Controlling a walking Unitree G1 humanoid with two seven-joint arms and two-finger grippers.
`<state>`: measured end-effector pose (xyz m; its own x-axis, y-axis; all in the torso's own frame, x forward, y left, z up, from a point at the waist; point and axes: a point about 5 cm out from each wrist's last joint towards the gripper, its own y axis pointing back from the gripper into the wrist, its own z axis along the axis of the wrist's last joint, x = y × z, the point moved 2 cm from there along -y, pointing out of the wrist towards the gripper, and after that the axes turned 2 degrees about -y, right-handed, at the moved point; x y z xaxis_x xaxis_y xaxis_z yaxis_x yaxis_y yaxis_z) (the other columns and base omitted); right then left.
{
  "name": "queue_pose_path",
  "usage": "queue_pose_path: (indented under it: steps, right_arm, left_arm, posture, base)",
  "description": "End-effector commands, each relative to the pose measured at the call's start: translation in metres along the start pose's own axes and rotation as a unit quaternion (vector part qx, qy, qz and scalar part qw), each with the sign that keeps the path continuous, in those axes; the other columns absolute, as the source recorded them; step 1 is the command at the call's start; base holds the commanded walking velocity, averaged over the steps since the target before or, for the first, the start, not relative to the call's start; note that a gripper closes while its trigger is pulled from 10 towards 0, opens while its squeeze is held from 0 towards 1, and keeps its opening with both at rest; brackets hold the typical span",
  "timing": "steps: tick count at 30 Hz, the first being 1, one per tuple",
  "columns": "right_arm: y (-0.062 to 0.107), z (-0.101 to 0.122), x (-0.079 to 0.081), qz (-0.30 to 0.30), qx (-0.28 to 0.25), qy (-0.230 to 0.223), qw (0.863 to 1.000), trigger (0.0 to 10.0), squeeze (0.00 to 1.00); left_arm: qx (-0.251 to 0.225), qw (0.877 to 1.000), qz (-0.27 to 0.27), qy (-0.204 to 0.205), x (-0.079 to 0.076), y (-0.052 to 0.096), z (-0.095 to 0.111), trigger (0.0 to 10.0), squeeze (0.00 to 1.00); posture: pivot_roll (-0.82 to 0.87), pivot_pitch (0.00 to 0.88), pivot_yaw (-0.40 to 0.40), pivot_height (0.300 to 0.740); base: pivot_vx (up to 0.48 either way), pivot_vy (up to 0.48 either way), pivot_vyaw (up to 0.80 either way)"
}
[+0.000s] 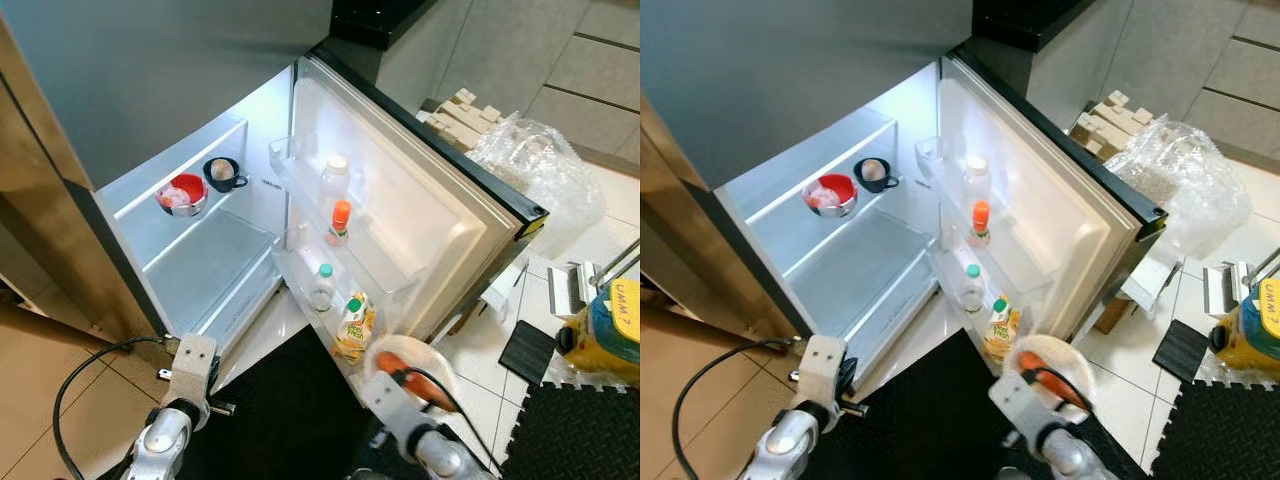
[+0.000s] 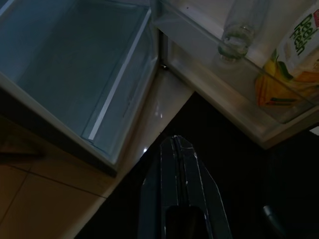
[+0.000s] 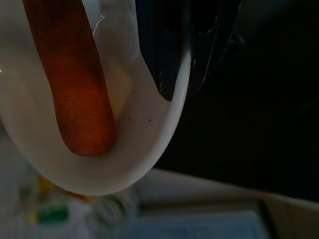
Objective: Restocking fridge
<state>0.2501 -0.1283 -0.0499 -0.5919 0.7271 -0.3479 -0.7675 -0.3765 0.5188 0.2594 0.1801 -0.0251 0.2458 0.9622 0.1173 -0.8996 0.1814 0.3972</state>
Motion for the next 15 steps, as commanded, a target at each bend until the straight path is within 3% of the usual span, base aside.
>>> queue_pose_path:
  steps: [1, 5, 13, 15]
  right_arm:
    - [0.0, 0.003, 0.001, 0.012, -0.012, 0.013, 1.0, 10.0, 0.0]
    - [-0.004, 0.014, 0.002, 0.025, -0.032, 0.038, 0.998, 10.0, 0.0]
    - [-0.006, 0.018, -0.014, 0.013, -0.036, 0.079, 0.996, 10.0, 0.0]
    - [-0.003, 0.015, -0.031, -0.013, -0.027, 0.104, 0.994, 10.0, 0.0]
  left_arm:
    - [0.013, 1.0, -0.002, 0.0, -0.005, 0.003, -0.008, 10.0, 0.0]
    - [0.013, 1.0, 0.001, -0.001, -0.004, 0.004, -0.009, 10.0, 0.0]
    - [0.011, 1.0, 0.004, 0.0, -0.003, 0.004, -0.01, 10.0, 0.0]
    - [0.01, 1.0, 0.005, 0.0, -0.003, 0.003, -0.009, 10.0, 0.0]
  posture:
    - [-0.09, 0.129, -0.053, 0.74]
    - [-0.09, 0.122, -0.054, 0.74]
    - [-0.09, 0.117, -0.053, 0.74]
    - [-0.09, 0.118, -0.054, 0.74]
  base:
    - [0.0, 0.0, 0.0]
    - [0.0, 0.0, 0.0]
    - [0.0, 0.0, 0.0]
    - [0.0, 0.0, 0.0]
